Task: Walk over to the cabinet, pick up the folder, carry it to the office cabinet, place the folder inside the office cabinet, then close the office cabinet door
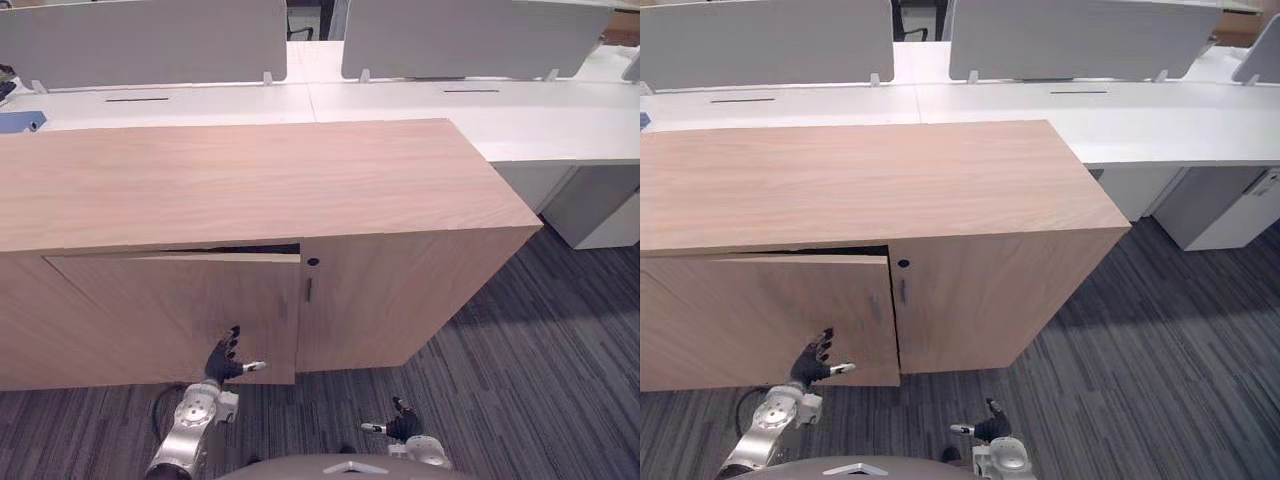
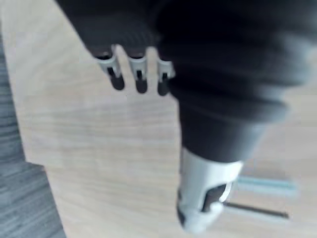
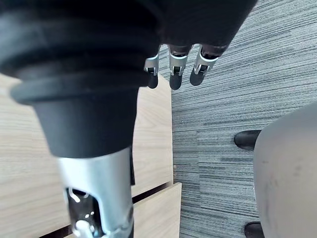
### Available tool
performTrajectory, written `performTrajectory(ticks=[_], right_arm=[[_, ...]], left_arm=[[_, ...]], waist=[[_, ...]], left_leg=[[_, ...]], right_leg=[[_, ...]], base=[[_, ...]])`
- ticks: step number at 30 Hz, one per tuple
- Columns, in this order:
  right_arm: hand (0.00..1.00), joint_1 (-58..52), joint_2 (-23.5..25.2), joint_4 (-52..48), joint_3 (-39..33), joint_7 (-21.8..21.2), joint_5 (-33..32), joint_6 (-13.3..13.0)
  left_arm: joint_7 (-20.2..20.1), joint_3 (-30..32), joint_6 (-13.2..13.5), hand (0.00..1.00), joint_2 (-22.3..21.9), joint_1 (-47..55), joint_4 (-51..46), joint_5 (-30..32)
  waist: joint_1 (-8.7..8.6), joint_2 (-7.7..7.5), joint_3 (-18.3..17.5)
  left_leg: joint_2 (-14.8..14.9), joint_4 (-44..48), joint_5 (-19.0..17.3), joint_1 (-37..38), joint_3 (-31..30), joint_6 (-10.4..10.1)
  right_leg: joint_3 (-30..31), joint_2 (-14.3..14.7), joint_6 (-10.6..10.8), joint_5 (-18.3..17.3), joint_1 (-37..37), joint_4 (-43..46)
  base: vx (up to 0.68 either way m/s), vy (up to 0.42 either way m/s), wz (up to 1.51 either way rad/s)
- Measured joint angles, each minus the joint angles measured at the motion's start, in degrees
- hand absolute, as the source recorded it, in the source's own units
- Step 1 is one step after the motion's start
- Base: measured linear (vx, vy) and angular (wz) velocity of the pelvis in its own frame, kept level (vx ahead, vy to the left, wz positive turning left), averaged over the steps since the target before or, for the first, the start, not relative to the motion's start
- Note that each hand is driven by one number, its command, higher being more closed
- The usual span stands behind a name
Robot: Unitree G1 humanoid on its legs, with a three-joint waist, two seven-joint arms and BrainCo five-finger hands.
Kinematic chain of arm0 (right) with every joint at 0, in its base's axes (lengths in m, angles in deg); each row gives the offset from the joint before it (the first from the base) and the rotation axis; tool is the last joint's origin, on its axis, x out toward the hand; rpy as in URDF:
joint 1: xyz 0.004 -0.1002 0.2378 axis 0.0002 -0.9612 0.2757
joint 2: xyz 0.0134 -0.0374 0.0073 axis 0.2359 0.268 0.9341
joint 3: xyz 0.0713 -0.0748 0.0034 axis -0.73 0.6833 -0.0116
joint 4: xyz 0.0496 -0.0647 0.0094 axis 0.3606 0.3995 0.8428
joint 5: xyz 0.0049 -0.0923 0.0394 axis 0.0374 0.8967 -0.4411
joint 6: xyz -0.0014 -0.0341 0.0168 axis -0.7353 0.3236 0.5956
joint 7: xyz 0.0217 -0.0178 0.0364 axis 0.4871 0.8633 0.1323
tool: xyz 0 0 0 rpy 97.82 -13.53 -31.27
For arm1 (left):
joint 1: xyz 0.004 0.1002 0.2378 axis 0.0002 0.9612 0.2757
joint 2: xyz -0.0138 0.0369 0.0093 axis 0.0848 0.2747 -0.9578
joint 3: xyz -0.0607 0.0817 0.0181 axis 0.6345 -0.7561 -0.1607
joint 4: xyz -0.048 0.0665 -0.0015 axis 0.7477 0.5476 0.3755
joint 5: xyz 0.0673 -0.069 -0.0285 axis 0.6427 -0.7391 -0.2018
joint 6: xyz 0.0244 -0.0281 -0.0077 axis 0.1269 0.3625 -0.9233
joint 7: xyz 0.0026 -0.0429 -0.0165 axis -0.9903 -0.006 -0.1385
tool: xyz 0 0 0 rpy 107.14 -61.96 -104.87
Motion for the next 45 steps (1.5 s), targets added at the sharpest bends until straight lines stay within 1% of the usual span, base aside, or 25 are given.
performTrajectory(ticks=[4, 6, 8, 9, 12, 18, 22, 23, 24, 25, 26, 32, 43, 45], right_arm=[[0.00, 0.2, 0.1, 1.6, -0.8, 0.0, -1.0, 0.0], [0.00, 0.2, 0.2, 1.7, -1.6, 0.0, -1.0, 0.2], [0.00, 0.3, 0.2, 1.9, -1.7, 0.0, -1.0, 0.2], [0.00, 0.6, 0.2, 2.5, -1.8, 0.0, -1.0, 0.2], [0.00, 1.4, 0.2, 4.1, -2.2, 0.0, -0.9, 0.3], [0.00, 2.4, 0.1, 5.6, -2.3, 0.1, -1.0, 0.5], [0.00, 2.9, 0.0, 6.1, -2.5, 0.2, -1.0, 0.5], [0.00, 3.3, 0.0, 6.1, -2.6, 0.2, -1.0, 0.5], [0.00, 3.4, 0.0, 6.1, -2.9, 0.2, -1.0, 0.5], [0.00, 3.5, 0.0, 6.2, -3.3, 0.2, -1.0, 0.5], [0.00, 3.5, -0.1, 6.2, -3.6, 0.3, -1.0, 0.5], [0.00, 3.9, -0.5, 7.5, -3.8, 1.5, -1.4, 0.5], [0.00, 5.0, -0.5, 9.4, -4.6, 2.1, -1.5, 0.6], [0.00, 5.6, -0.6, 10.3, -4.6, 2.1, -1.5, 1.2]], left_arm=[[1.3, 2.4, -0.3, 0.00, -0.1, 0.7, 3.2, 0.7], [2.3, 4.2, -0.4, 0.00, -0.7, 0.9, 5.6, 2.0], [2.3, 5.0, -0.6, 0.00, -1.0, 1.1, 7.0, 2.7], [2.4, 5.5, -0.7, 0.00, -1.0, 1.3, 8.7, 2.8], [2.5, 7.5, -1.1, 0.00, -1.0, 1.5, 12.9, 2.8], [3.9, 10.7, -2.1, 0.00, -1.3, 2.0, 19.6, 2.8], [4.6, 12.4, -2.5, 0.00, -2.2, 2.3, 20.9, 2.8], [4.6, 12.7, -2.6, 0.00, -2.4, 2.3, 21.6, 2.8], [4.7, 13.1, -2.7, 0.00, -2.8, 2.4, 22.0, 2.8], [4.7, 13.1, -2.7, 0.00, -2.9, 2.4, 22.2, 2.8], [4.7, 13.5, -2.8, 0.00, -3.1, 2.4, 22.4, 2.8], [4.7, 15.3, -3.1, 0.00, -3.2, 2.1, 24.0, 2.8], [4.7, 15.4, -3.2, 0.00, -3.2, 1.1, 26.0, 2.8], [4.6, 15.4, -3.2, 0.00, -3.3, 1.0, 26.1, 2.8]], waist=[[0.82, -0.68, -0.4], [0.87, -0.79, -0.4], [0.84, -0.82, -0.4], [0.86, -0.83, -0.4], [1.22, -0.98, -0.2], [1.21, -1.05, 0.0], [1.34, -0.89, 0.5], [1.36, -0.39, 0.9], [1.34, -0.85, 1.0], [1.37, -0.60, 1.3], [1.43, -0.66, 1.5], [1.74, -0.69, 1.5], [1.90, -0.68, 1.5], [1.69, -0.43, 1.7]], left_leg=[[-0.4, 0.0, -0.1, -0.2, -0.5, -0.2], [-0.7, 0.0, -0.1, -0.5, -1.2, -0.2], [-0.7, 0.0, -0.1, -0.7, -1.4, -0.1], [-0.8, 0.0, 0.0, -0.7, -1.4, 0.1], [-0.9, 0.0, 0.0, -0.4, -1.4, 0.3], [-1.0, 0.0, -0.2, 0.3, -1.2, 0.5], [-1.0, 0.0, -0.2, 1.0, -1.1, 0.4], [-1.0, 0.0, -0.3, 1.1, -1.0, 0.3], [-0.9, 0.0, -0.7, 1.3, -0.8, 0.1], [-0.9, 0.0, -0.7, 1.3, -0.8, 0.0], [-0.8, 0.0, -0.7, 1.3, -0.8, 0.0], [-0.8, 0.0, -1.1, 1.3, -0.1, 0.0], [-1.1, 0.0, -1.8, 1.5, 0.3, 0.5], [-1.1, 0.1, -1.9, 1.6, 0.3, 0.5]], right_leg=[[-0.3, -0.2, 0.1, 0.0, 0.0, -0.3], [-0.8, -0.5, 0.2, -0.2, 0.0, -0.3], [-1.2, -0.8, 0.4, -0.1, 0.2, -0.3], [-1.4, -0.9, 0.8, 0.3, 0.3, -0.3], [-1.5, -1.0, 0.7, 0.3, 0.7, -0.3], [-1.4, -0.9, 0.8, 0.2, 1.3, -0.3], [-1.3, -0.9, 0.7, 0.1, 1.8, 0.0], [-1.2, -1.0, 0.6, -0.3, 1.8, 0.2], [-1.2, -0.9, 0.3, -0.7, 1.8, 0.6], [-1.2, -0.9, 0.2, -0.9, 1.7, 0.7], [-1.2, -0.9, 0.5, -1.1, 1.7, 0.7], [-0.3, -0.9, 0.6, -1.1, 1.3, 0.7], [0.0, -0.9, 0.7, -1.0, 1.4, 0.5], [0.1, -0.9, 0.7, -1.0, 1.6, 0.4]], base=[[-0.04, -0.001, 0.05], [0.00, 0.006, 0.12], [0.01, 0.002, 0.12], [0.01, -0.001, 0.10], [0.00, 0.000, 0.02], [0.00, -0.006, -0.01], [-0.05, -0.017, -0.01], [-0.06, -0.015, -0.02], [-0.06, -0.015, -0.01], [-0.07, -0.019, 0.00], [-0.06, -0.017, 0.00], [-0.02, -0.006, -0.06], [0.03, -0.007, -0.03], [0.00, 0.000, 0.00]])
